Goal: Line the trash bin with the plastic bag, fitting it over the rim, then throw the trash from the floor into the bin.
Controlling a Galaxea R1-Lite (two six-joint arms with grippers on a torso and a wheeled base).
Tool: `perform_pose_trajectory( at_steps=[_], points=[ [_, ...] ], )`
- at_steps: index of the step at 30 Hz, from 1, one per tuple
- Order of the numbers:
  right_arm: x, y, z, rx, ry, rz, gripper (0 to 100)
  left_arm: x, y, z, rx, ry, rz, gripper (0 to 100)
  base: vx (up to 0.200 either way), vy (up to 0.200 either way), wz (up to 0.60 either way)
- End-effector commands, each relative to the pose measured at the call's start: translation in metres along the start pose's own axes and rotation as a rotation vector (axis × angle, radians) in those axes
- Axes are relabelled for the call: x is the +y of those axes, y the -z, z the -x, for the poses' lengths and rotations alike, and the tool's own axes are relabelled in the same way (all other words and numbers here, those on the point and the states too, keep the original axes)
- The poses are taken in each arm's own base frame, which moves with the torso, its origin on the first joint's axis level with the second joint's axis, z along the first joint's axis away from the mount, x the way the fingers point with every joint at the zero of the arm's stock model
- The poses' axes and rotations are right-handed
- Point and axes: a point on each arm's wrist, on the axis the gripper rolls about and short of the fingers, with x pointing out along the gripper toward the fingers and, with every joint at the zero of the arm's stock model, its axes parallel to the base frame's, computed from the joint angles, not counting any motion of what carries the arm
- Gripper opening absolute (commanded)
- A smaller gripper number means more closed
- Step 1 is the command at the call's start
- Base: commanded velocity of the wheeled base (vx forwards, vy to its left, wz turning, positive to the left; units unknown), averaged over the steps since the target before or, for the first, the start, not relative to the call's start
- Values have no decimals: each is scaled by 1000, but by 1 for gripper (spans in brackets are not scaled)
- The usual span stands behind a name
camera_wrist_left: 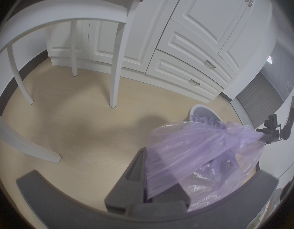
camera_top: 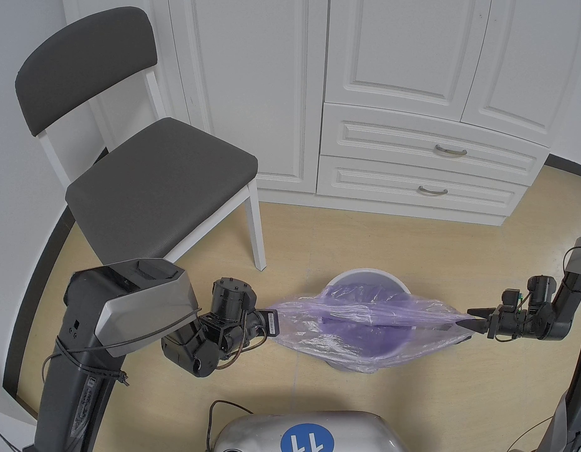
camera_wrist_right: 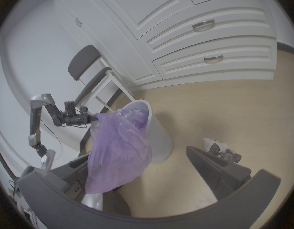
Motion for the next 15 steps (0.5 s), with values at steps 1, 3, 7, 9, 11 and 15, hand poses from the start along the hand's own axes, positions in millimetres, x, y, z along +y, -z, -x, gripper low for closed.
perform_pose_trajectory(
  at_steps=[1,3,7,9,11,15],
  points=[
    [-11,6,5,-21,-11,-54,100,7,8,-8,14,-14,5,0,0,0,0],
    [-12,5,8,-29,-13,-62,100,7,8,-9,19,-16,5,0,0,0,0],
    [-18,0,17,-63,-25,-75,100,7,6,-11,13,-15,7,0,0,0,0],
    [-21,-1,22,-82,-15,-75,100,7,6,-11,13,-14,5,0,0,0,0],
    [-22,-3,25,-98,-9,-78,100,6,6,-11,13,-14,5,0,0,0,0],
    [-23,-11,28,-143,-5,-76,100,6,4,-11,6,-11,6,0,0,0,0]
  ],
)
